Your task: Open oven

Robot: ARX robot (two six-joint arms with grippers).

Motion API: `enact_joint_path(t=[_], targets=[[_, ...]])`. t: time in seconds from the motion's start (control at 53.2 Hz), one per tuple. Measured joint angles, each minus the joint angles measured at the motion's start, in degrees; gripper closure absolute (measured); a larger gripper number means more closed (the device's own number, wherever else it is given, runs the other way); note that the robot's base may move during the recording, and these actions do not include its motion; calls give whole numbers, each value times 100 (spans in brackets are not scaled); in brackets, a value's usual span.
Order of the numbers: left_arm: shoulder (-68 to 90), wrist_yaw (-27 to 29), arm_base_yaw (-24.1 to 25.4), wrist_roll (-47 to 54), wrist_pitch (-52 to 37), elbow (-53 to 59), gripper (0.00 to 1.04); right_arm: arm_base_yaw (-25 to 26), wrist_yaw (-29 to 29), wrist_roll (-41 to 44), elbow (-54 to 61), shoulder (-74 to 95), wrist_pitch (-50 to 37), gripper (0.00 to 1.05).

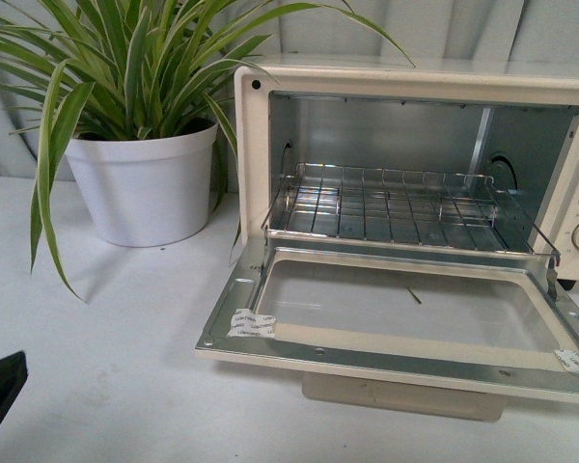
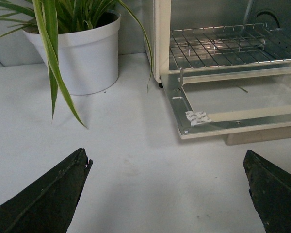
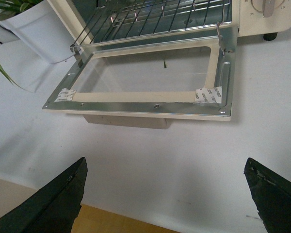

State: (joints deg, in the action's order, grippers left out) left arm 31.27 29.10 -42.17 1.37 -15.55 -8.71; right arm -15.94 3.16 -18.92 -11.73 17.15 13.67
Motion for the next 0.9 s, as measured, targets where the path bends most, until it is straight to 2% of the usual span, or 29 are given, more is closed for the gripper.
enact_joint_path(t=[0.263,0.301,0.32,0.338,0.357,0.395,0.414,0.489,0.733,0.771,0.789,0.808,0.902], targets=[[-409,-11,129,-168,229,168,7,-59,-70,-103,173,-275,7,9],[-503,378,24,-149,57,243,10,-61,-79,-101,175,-278,4,9],[-566,654,-9,-151,-74,310,14,-133,-225,-42,223,-345,-125,11],[-710,879,-15,-151,-105,382,19,-284,-866,240,415,-496,-577,15],[-887,942,31,-151,-55,446,23,-365,-1241,391,557,-629,-885,19],[-1257,848,260,-151,157,522,32,-385,-2009,973,841,-990,-1475,29],[-1458,728,448,-155,302,542,37,-334,-2059,1139,861,-1069,-1537,33],[-1886,219,955,-155,658,573,52,-31,-1853,1572,876,-1268,-1556,49],[-2706,-1003,2210,-153,1178,800,93,638,-1226,1827,1130,-1611,-1443,90],[-2780,-1185,2415,-175,1252,800,101,881,-848,1829,1130,-1657,-1401,97],[-2817,-1287,2494,-153,1274,800,101,1130,-575,1847,1132,-1674,-1375,103],[-2861,-1399,2610,-160,1309,800,101,1322,-389,1873,1132,-1681,-1366,103],[-2977,-1764,3018,-160,1416,800,101,1569,-352,1871,1132,-1692,-1366,104]])
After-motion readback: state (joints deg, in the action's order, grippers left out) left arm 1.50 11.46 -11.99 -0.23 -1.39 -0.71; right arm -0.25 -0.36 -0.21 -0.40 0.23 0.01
